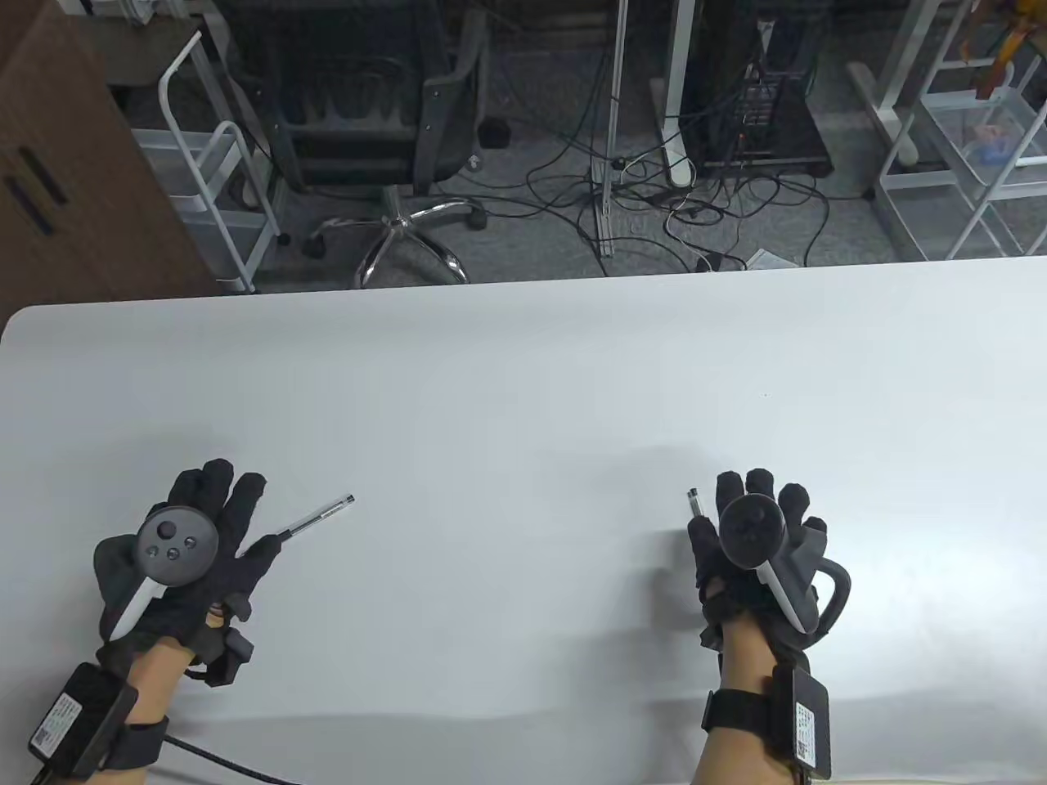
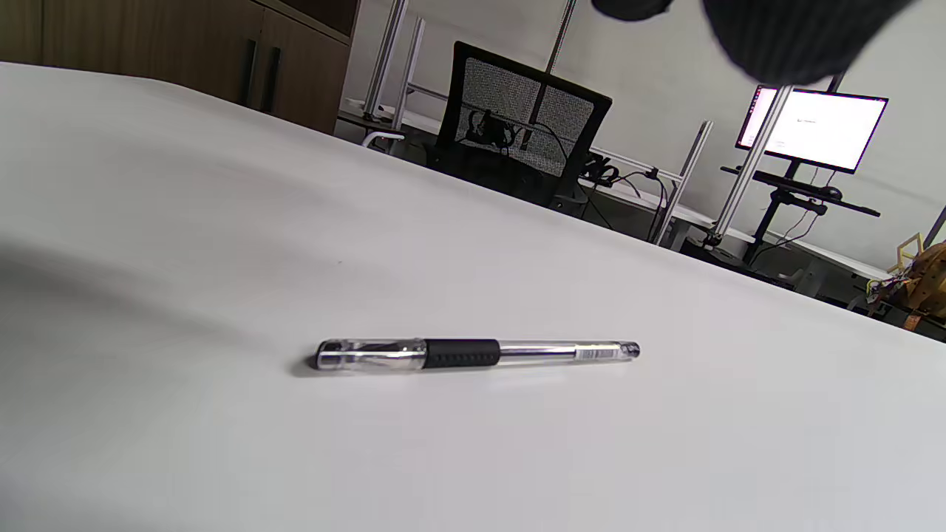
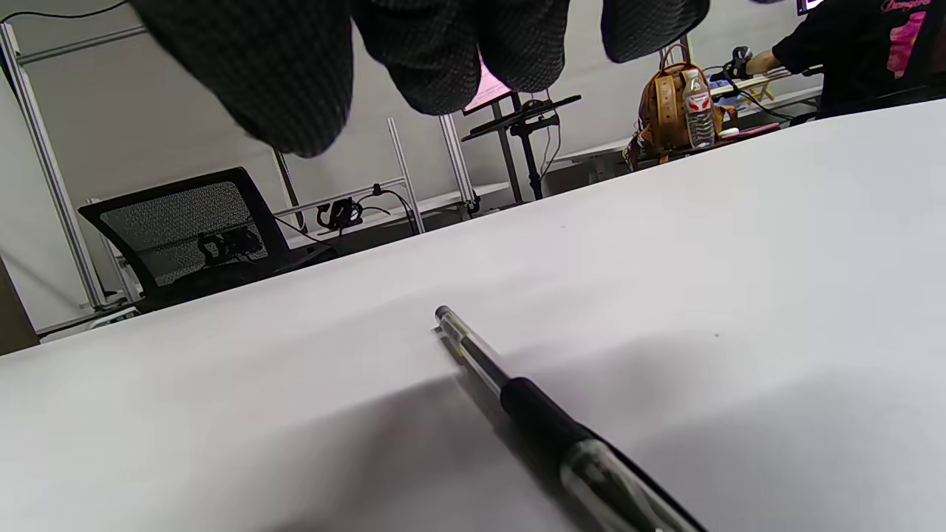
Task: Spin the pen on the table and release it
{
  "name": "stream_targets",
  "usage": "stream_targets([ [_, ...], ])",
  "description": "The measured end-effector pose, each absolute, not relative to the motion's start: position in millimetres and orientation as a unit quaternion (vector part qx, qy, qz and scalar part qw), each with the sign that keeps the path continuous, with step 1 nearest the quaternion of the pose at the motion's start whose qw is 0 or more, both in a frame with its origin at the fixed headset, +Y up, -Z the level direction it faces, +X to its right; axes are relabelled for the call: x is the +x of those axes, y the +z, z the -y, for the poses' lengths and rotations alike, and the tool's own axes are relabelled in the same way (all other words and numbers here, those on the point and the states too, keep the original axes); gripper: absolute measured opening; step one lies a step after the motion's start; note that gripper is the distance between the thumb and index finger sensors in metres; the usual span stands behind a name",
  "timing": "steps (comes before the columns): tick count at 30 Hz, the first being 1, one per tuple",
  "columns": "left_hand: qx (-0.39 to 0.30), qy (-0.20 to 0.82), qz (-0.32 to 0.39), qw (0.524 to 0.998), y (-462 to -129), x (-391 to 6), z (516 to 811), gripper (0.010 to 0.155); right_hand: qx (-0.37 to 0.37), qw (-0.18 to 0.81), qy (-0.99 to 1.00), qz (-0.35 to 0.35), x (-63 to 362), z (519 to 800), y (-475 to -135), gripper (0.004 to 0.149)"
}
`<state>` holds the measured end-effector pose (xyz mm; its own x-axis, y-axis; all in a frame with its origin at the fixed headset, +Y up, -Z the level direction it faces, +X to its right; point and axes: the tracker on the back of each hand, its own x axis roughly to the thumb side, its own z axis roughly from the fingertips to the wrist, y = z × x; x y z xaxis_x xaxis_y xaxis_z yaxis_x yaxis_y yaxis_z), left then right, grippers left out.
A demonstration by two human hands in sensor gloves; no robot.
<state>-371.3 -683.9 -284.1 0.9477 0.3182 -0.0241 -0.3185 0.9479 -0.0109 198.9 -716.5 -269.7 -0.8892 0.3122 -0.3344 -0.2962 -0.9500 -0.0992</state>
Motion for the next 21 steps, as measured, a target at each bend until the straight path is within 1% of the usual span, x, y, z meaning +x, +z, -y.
stream_targets([
  [10, -0.004, 0.163, -0.006, 0.987, -282.9, -370.8, 682.1, 0.078, -0.188, 0.145, 0.971, 0.019, 197.8, 715.5, -267.9, 0.072],
  [16, -0.005, 0.161, -0.005, 0.987, -283.9, -370.2, 683.4, 0.078, -0.194, 0.133, 0.972, 0.019, 197.1, 715.1, -269.8, 0.07],
  [18, -0.008, 0.158, -0.005, 0.987, -284.5, -369.9, 684.5, 0.078, -0.197, 0.124, 0.972, 0.012, 195.0, 716.8, -271.6, 0.067],
  [21, -0.006, 0.163, -0.005, 0.987, -285.1, -369.9, 682.8, 0.078, -0.2, 0.103, 0.974, -0.017, 189.1, 721.9, -275.3, 0.066],
])
